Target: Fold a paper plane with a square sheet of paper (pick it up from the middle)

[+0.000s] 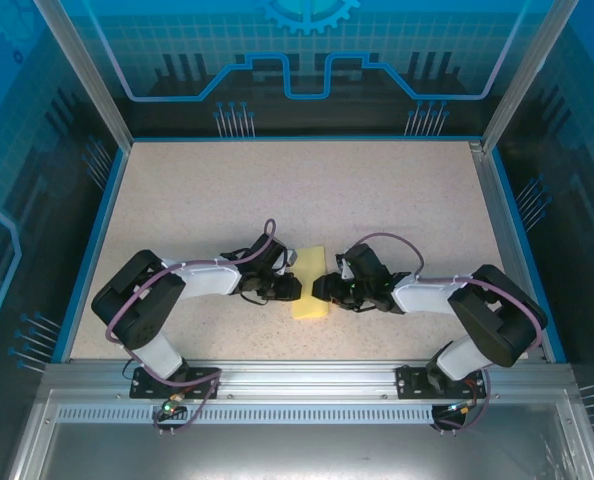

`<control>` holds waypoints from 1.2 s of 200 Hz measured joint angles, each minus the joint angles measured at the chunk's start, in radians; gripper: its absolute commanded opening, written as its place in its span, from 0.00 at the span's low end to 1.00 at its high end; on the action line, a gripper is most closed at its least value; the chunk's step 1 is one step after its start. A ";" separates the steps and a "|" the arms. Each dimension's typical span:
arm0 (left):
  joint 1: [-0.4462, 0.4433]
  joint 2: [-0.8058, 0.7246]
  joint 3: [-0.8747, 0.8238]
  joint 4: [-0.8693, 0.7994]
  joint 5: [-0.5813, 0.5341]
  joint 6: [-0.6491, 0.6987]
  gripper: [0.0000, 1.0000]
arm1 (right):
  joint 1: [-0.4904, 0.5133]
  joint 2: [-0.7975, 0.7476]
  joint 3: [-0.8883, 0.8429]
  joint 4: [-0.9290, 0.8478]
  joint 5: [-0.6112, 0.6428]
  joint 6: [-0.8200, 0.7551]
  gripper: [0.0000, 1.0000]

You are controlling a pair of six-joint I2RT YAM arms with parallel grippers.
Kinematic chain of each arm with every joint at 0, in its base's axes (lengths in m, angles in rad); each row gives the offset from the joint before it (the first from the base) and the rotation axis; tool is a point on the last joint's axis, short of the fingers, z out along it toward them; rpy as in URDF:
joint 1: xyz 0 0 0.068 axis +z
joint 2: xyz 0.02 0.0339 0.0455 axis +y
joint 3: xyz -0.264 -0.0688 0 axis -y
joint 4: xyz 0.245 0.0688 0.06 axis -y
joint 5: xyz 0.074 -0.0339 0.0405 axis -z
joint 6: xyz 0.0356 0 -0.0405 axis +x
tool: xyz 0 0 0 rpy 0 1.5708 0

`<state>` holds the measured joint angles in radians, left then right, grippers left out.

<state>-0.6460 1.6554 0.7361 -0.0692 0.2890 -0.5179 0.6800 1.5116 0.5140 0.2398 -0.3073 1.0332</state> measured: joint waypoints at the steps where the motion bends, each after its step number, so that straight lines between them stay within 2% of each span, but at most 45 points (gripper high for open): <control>1: 0.000 0.000 0.000 0.000 0.000 0.000 0.23 | 0.000 0.000 0.000 0.002 0.000 0.000 0.50; 89: 0.000 -0.006 0.000 -0.002 0.001 0.001 0.23 | -0.028 -0.006 -0.044 0.145 -0.055 0.082 0.46; 123: 0.000 -0.014 -0.005 -0.003 0.004 0.001 0.24 | -0.056 0.029 -0.044 0.185 -0.073 0.094 0.39; 189: 0.000 -0.048 -0.006 -0.065 0.005 0.001 0.32 | -0.079 0.089 -0.052 0.241 -0.112 0.105 0.27; 240: 0.000 -0.089 -0.003 -0.103 0.005 0.000 0.37 | -0.079 0.115 -0.052 0.279 -0.131 0.108 0.21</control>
<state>-0.6464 1.5669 0.7326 -0.1726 0.2935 -0.5175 0.6010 1.6264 0.4618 0.5186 -0.4381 1.1416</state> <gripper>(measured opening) 0.353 0.224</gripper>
